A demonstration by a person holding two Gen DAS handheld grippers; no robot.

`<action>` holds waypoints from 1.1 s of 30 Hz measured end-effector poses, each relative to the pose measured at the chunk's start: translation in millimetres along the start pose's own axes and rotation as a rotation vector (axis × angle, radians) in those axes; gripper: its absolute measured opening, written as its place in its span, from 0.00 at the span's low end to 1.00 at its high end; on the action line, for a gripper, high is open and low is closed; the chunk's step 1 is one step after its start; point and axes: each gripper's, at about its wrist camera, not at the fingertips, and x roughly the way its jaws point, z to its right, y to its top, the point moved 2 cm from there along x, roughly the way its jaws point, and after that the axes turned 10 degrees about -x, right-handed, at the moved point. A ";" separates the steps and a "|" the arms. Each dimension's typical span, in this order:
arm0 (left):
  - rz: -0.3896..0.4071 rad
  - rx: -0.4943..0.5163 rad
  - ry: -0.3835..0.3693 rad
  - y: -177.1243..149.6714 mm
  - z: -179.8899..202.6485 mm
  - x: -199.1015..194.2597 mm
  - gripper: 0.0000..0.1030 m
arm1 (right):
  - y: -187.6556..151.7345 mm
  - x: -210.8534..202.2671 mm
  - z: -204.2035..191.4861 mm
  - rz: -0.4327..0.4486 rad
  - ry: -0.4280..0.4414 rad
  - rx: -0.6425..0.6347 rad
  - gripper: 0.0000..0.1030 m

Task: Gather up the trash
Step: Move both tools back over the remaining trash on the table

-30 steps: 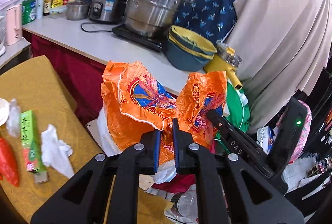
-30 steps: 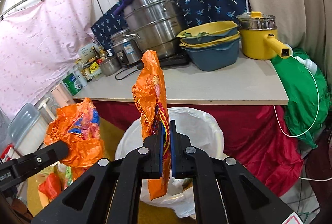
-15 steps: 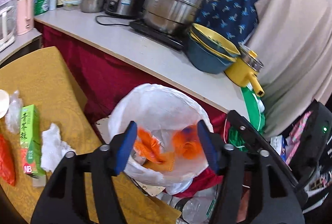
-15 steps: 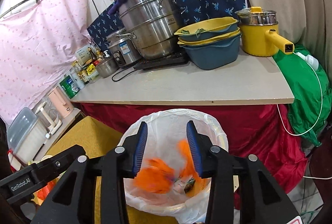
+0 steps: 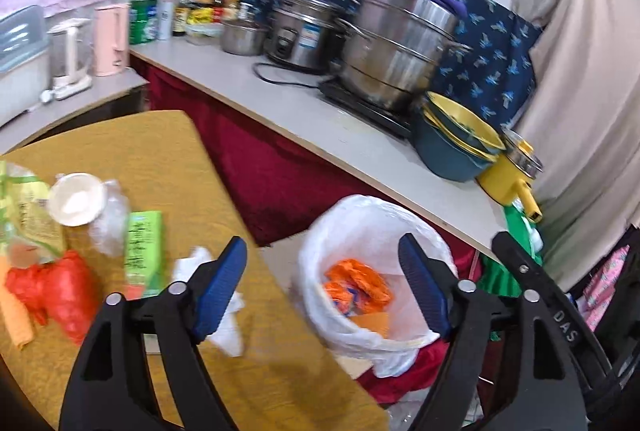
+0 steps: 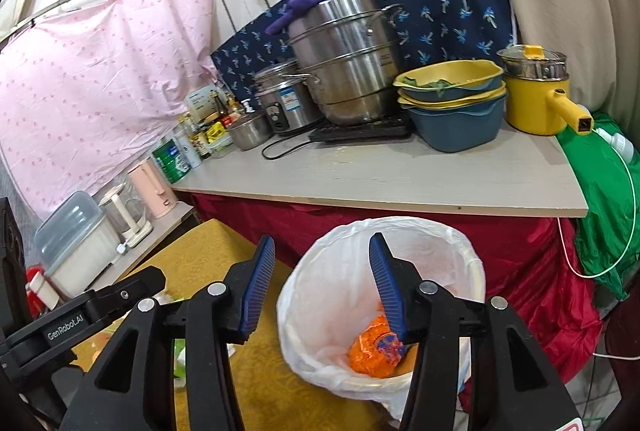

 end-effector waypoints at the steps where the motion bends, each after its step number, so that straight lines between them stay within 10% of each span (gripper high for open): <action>1: 0.012 -0.010 0.017 1.5 -7.5 -5.5 0.74 | 0.1 -0.9 -5.5 0.001 0.009 -0.007 0.47; 33: 0.104 -0.243 0.381 9.3 -227.4 -91.6 0.89 | -72.9 50.4 -171.9 -0.197 0.196 -0.171 0.53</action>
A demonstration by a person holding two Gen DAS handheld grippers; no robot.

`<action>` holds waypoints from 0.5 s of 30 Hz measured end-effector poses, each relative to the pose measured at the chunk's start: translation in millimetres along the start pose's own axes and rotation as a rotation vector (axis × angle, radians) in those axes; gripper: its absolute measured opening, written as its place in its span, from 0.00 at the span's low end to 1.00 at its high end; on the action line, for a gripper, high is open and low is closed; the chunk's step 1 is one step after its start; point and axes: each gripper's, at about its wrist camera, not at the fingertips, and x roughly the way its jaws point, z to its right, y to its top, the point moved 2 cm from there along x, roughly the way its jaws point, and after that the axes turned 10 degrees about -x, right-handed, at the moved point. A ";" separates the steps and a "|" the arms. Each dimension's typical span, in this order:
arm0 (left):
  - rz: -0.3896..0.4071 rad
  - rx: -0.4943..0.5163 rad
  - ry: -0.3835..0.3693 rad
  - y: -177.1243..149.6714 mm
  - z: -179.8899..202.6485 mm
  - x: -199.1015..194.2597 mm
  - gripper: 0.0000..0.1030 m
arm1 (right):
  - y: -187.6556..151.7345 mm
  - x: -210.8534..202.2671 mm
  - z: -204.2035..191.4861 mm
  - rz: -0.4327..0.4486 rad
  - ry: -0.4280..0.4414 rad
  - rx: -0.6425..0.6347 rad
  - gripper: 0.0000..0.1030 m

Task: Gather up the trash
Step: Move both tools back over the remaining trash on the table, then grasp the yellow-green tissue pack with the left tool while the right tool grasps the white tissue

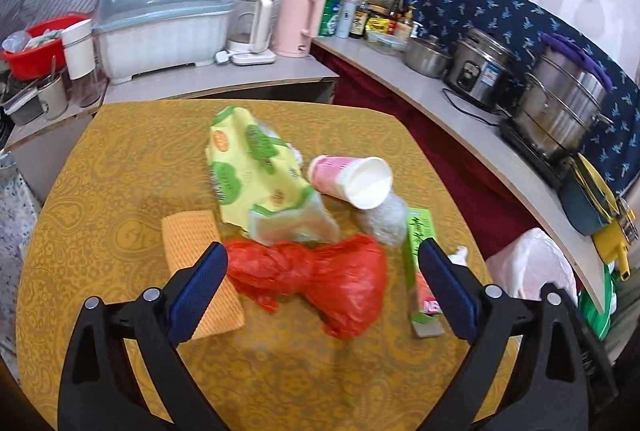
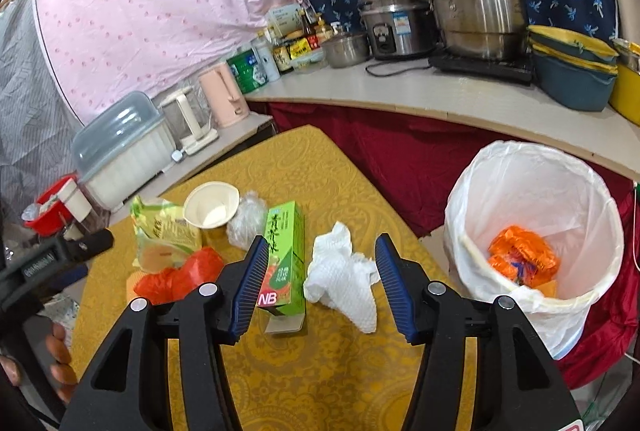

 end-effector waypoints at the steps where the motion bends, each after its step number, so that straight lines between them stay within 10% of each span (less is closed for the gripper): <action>1: 0.000 -0.007 0.004 2.4 -4.0 2.5 0.89 | -2.4 6.6 0.3 -0.013 0.000 0.004 0.53; 15: -0.045 -0.053 0.059 27.1 -21.2 63.5 0.89 | -22.6 89.4 0.9 -0.146 -0.016 0.031 0.53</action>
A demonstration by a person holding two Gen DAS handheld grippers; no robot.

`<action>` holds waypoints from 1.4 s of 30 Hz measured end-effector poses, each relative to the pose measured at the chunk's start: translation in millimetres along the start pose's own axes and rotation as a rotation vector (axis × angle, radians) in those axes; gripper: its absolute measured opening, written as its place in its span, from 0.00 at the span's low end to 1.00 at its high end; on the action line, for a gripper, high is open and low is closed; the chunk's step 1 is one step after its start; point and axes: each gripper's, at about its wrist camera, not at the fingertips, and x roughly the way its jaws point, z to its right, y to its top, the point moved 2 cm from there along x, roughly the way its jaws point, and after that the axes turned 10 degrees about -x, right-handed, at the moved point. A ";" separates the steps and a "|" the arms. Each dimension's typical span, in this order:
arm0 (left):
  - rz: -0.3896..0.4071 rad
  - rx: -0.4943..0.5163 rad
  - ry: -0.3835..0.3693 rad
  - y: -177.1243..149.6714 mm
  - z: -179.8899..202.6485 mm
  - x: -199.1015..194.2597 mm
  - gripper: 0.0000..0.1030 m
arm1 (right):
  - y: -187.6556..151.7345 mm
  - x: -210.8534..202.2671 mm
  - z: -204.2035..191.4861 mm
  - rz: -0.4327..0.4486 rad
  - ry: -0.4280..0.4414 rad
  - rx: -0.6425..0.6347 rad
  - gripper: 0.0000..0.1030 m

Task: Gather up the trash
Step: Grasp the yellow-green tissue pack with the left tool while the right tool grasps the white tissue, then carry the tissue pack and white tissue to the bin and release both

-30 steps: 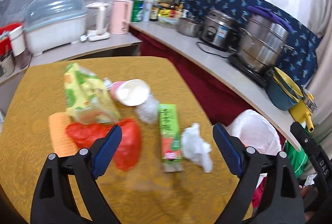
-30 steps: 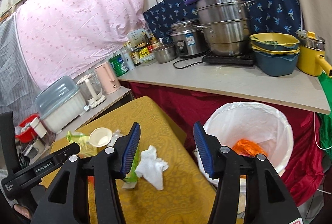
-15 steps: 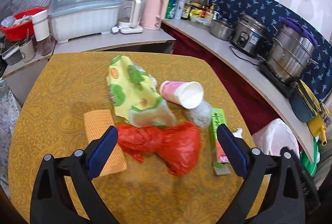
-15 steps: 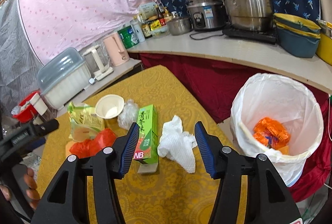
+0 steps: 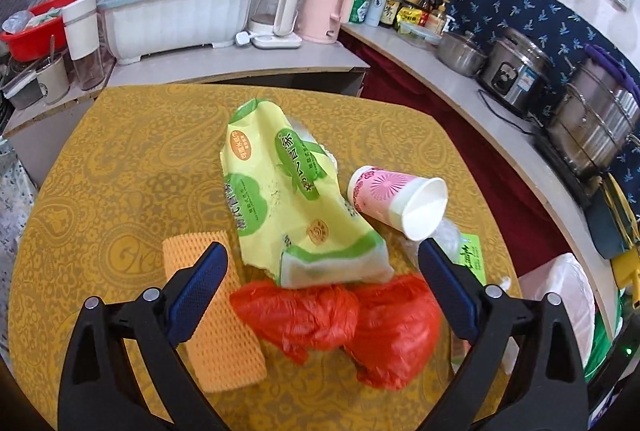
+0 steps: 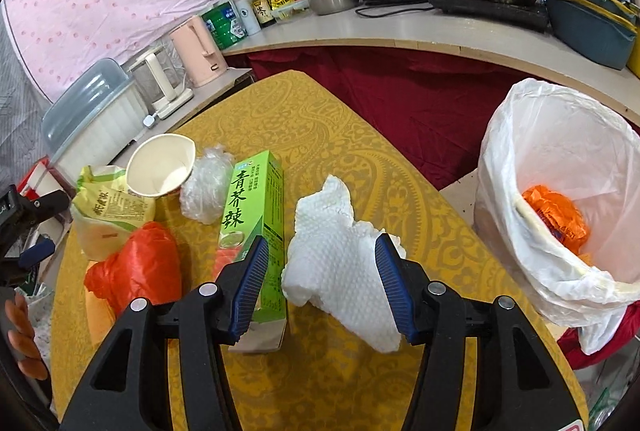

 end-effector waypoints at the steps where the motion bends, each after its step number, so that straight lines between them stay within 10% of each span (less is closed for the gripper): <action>1: -0.009 -0.002 0.005 1.4 0.4 6.2 0.89 | 0.4 3.4 -0.1 -0.004 -0.001 -0.002 0.53; 4: -0.030 -0.008 0.004 3.4 -0.2 20.8 0.83 | 1.1 14.8 0.3 -0.021 -0.004 -0.005 0.53; 9: -0.070 -0.009 -0.032 1.1 -2.9 31.0 0.38 | -0.5 30.3 3.8 -0.049 -0.007 0.003 0.53; 14: -0.059 -0.005 -0.064 1.7 -6.2 21.0 0.12 | -2.2 29.2 8.0 -0.055 -0.004 0.008 0.31; 18: -0.015 0.008 -0.084 4.0 -4.7 -1.9 0.10 | -1.4 21.9 11.7 -0.050 0.017 0.012 0.10; 42: 0.142 0.198 -0.380 -26.2 129.7 -158.4 0.10 | 47.0 -172.6 80.9 0.344 -0.042 0.079 0.09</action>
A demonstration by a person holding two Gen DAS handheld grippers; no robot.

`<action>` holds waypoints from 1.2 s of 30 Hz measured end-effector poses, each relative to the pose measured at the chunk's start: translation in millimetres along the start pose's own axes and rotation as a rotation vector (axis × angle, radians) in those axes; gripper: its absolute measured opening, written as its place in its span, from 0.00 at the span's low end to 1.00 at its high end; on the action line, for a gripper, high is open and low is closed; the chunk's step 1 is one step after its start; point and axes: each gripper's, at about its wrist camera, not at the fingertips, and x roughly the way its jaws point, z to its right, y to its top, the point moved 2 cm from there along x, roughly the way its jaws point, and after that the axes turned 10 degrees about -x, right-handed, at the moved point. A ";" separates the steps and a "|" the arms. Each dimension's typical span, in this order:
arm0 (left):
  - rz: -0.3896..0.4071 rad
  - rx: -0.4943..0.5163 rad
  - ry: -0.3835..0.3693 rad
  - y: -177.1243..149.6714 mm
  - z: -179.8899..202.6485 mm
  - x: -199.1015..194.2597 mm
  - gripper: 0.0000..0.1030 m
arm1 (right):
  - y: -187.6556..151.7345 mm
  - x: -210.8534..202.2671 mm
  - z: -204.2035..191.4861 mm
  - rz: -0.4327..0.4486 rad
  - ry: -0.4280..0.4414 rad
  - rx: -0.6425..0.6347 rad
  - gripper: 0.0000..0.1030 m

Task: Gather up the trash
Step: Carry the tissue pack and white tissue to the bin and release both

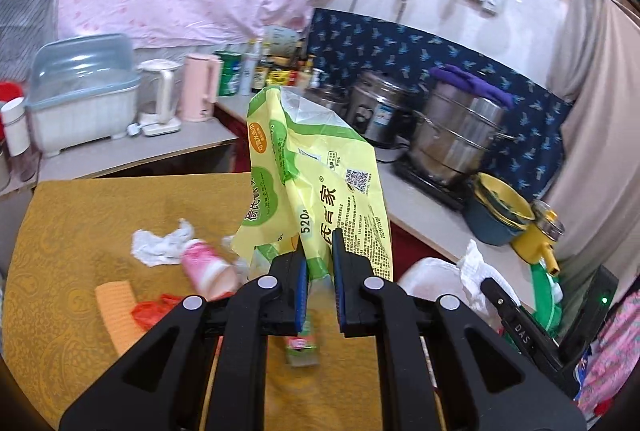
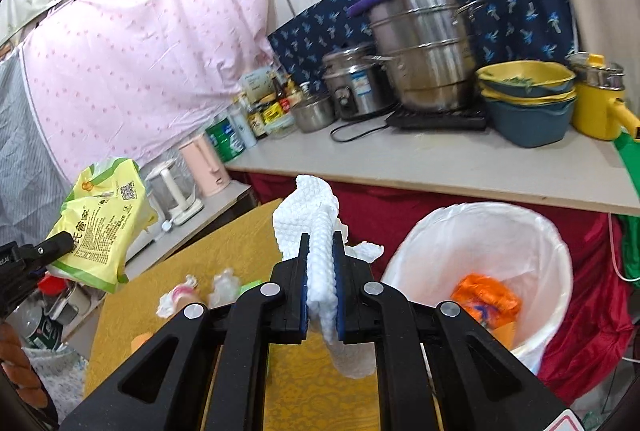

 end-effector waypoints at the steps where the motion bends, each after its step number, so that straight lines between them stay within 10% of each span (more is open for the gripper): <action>1: -0.008 0.017 -0.020 -4.0 13.1 1.1 0.10 | 1.9 -5.6 6.8 0.008 -0.012 0.004 0.09; 18: -0.135 0.203 -0.194 -74.3 158.3 31.5 0.10 | 13.7 -55.2 119.0 0.071 -0.160 0.083 0.09; 36: -0.203 0.254 -0.180 -100.9 189.8 63.4 0.10 | 4.4 -52.7 146.4 0.058 -0.173 0.106 0.09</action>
